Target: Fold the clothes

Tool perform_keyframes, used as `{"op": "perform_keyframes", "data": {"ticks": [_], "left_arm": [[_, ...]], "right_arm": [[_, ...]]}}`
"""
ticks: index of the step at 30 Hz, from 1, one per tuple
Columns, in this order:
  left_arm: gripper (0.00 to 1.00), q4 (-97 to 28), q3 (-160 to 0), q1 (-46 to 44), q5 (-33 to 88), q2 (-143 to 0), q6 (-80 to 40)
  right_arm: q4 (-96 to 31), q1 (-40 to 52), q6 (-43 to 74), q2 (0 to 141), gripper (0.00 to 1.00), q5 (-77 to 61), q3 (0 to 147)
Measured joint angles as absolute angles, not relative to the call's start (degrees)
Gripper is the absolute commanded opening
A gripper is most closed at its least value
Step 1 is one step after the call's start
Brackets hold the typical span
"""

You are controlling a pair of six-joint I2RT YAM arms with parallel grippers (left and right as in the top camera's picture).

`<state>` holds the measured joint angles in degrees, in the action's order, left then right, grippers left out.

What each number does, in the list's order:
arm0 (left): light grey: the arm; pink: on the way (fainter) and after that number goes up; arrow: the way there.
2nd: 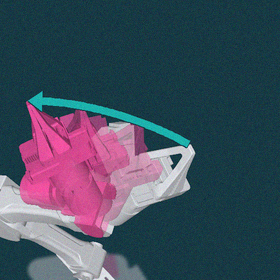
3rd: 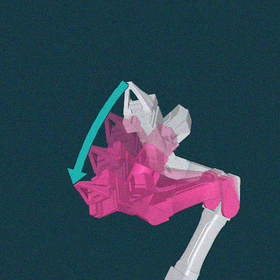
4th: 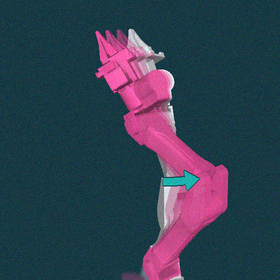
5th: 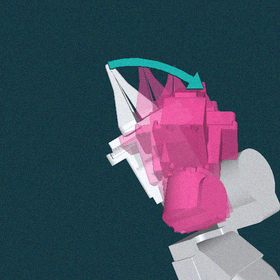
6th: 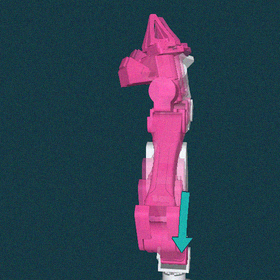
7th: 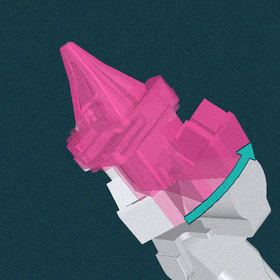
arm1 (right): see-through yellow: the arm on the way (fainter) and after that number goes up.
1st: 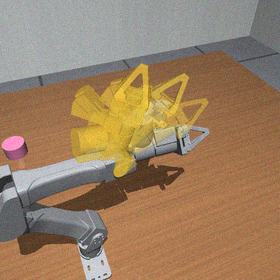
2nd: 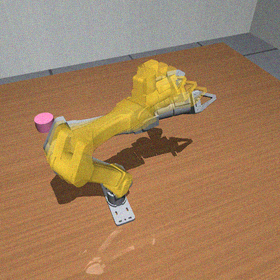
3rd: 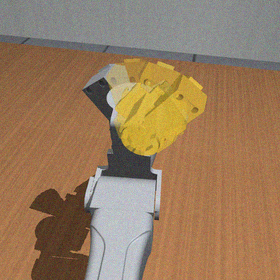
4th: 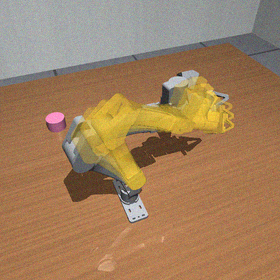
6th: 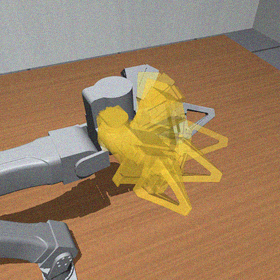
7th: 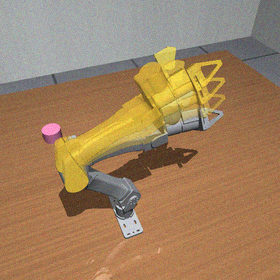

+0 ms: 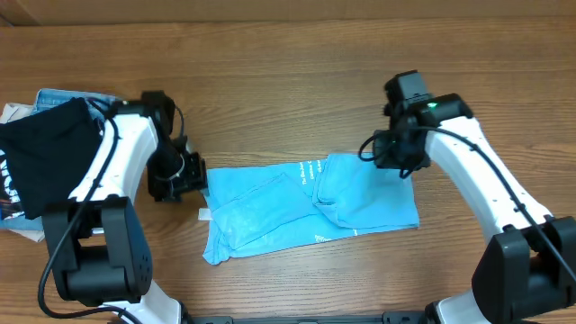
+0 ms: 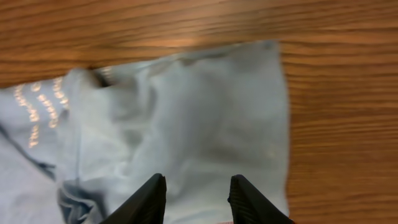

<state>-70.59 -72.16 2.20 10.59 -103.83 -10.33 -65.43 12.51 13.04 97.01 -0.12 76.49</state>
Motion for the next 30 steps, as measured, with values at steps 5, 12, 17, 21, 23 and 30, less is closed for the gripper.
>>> {"op": "perform_keyframes", "data": {"ticks": [5,12,17,21,23,30], "left_arm": [[0.67,-61.3,-63.7,0.6,12.3,-103.8,-9.2],[0.70,-52.0,-56.7,0.3,15.8,-102.0,-9.2],[0.63,-47.6,-53.7,0.4,20.6,-100.0,-9.5],[0.56,-46.5,-52.5,0.4,25.6,-100.0,-9.5],[0.48,-46.6,-51.7,0.4,28.2,-100.2,-9.6],[0.16,-46.7,-50.2,0.3,31.3,-101.3,-9.9]], "right_arm": [[-65.5,10.3,13.3,97.0,0.39,0.3,76.5],[-65.6,10.2,13.3,97.0,0.40,0.3,76.5],[-65.6,10.2,13.3,97.0,0.40,0.2,76.5],[-65.6,10.2,13.3,97.0,0.40,0.2,76.5],[-65.6,10.2,13.3,97.0,0.40,0.3,76.5],[-65.5,10.2,13.3,97.0,0.40,0.3,76.5]]}}
